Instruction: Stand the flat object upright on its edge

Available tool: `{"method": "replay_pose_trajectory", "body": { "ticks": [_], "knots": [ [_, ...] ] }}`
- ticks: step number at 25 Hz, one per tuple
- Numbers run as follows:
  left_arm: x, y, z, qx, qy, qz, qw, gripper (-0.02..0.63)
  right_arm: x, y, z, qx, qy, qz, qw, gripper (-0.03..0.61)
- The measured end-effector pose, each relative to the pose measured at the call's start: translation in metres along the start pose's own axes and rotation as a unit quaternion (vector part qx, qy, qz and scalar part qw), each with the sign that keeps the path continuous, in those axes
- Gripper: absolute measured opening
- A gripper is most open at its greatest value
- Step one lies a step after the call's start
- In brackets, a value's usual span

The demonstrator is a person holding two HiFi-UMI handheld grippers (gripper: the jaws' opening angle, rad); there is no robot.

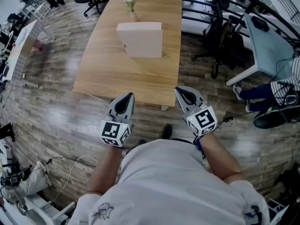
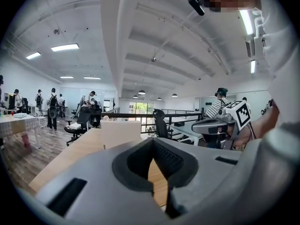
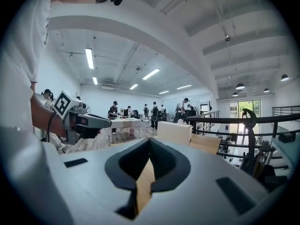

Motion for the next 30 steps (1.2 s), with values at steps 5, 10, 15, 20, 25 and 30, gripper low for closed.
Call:
{"method": "replay_pose_trajectory", "body": {
  "ticks": [5,10,15,20,25,30],
  "knots": [
    [-0.001,-0.001,0.036,-0.013,-0.007,-0.008,0.9999,0.006,0.005,0.034,0.014,-0.015,-0.005,-0.004,1.0,0.005],
    [-0.003,0.006,0.073,-0.021,-0.013,-0.015,0.9996,0.006,0.009,0.069,0.021,-0.027,-0.011,-0.006,1.0,0.005],
    [-0.01,0.013,0.105,-0.029,-0.016,-0.019,0.9993,0.006,0.01,0.105,0.028,-0.036,-0.009,-0.005,0.999,0.005],
    [-0.018,0.018,0.137,-0.036,-0.017,-0.023,0.9989,0.006,0.01,0.143,0.034,-0.037,-0.009,-0.006,0.999,0.005],
    [-0.026,0.02,0.16,-0.037,-0.027,-0.026,0.9986,0.006,0.011,0.176,0.043,-0.043,-0.014,-0.005,0.999,0.005],
    [-0.029,0.021,0.18,-0.044,-0.033,-0.025,0.9982,0.006,0.014,0.199,0.048,-0.046,-0.016,-0.004,0.999,0.005]
  ]
}}
Point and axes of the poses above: the fingertips, and each gripper's own axes: z backward along the fingers, y to its left, x out of its top, the point moved 1 cm from there along z, backward along the fingers, and after that the axes turned 8 degrees about y, right-handed, at the moved point
